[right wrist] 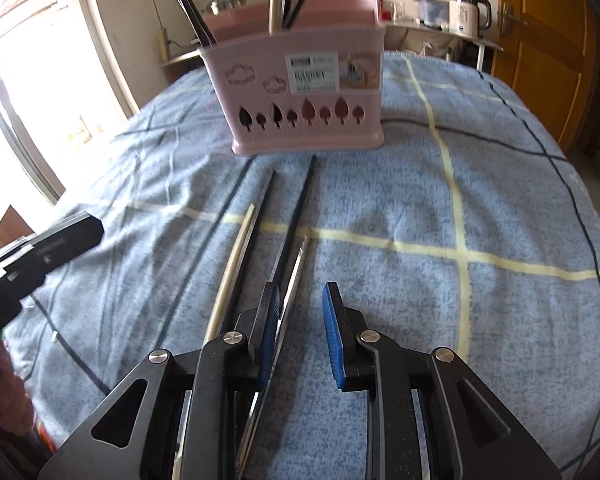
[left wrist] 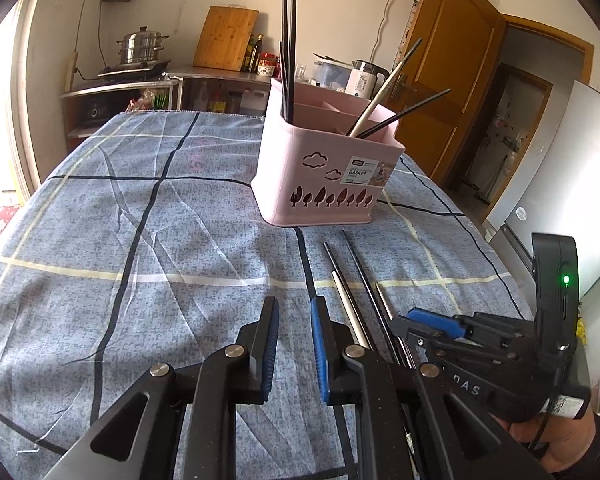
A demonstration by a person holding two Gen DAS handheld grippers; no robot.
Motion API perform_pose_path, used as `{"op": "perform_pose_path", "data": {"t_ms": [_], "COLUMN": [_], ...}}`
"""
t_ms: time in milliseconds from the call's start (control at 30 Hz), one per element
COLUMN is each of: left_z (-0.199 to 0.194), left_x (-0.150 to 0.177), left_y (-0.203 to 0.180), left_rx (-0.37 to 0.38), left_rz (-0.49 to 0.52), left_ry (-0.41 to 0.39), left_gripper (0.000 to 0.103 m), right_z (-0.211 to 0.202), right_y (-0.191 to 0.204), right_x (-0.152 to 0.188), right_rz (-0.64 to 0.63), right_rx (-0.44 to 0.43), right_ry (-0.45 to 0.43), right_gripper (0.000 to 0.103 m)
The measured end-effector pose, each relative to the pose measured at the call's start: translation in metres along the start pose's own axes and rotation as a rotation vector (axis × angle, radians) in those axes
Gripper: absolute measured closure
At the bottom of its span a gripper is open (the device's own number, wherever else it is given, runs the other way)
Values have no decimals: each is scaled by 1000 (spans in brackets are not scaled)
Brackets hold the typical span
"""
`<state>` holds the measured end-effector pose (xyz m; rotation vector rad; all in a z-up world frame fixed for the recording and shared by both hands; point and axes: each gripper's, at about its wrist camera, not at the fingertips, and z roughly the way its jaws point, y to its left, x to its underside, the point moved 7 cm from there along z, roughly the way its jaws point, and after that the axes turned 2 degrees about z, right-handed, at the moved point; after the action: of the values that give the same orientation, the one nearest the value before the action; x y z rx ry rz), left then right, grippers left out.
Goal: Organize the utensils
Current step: 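Close the right tool on a silver chopstick while the left tool grasps a wooden chopstick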
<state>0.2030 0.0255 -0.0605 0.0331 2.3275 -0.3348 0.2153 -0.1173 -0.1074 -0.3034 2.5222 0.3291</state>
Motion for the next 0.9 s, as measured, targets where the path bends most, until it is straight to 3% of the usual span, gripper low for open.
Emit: {"op": "perform_pose_path", "data": {"t_ms": [133, 233, 533, 900], "left_z": [10, 22, 66, 82], "left_x": [-1, -3, 6, 12], "left_y": [-4, -13, -32, -40], "left_rx": [14, 34, 51, -26], "left_rz": [-5, -1, -26, 13], "left_ry": [25, 52, 146, 154], "left_gripper": [87, 87, 87, 86], "right_z": [-1, -4, -10, -14], "right_y": [-3, -9, -29, -35], "right_x": [1, 4, 8, 12], "right_rz": [-9, -2, 30, 40], "right_rx": [22, 19, 26, 5], "right_ry": [1, 6, 4, -5], "right_gripper": [94, 96, 96, 96]}}
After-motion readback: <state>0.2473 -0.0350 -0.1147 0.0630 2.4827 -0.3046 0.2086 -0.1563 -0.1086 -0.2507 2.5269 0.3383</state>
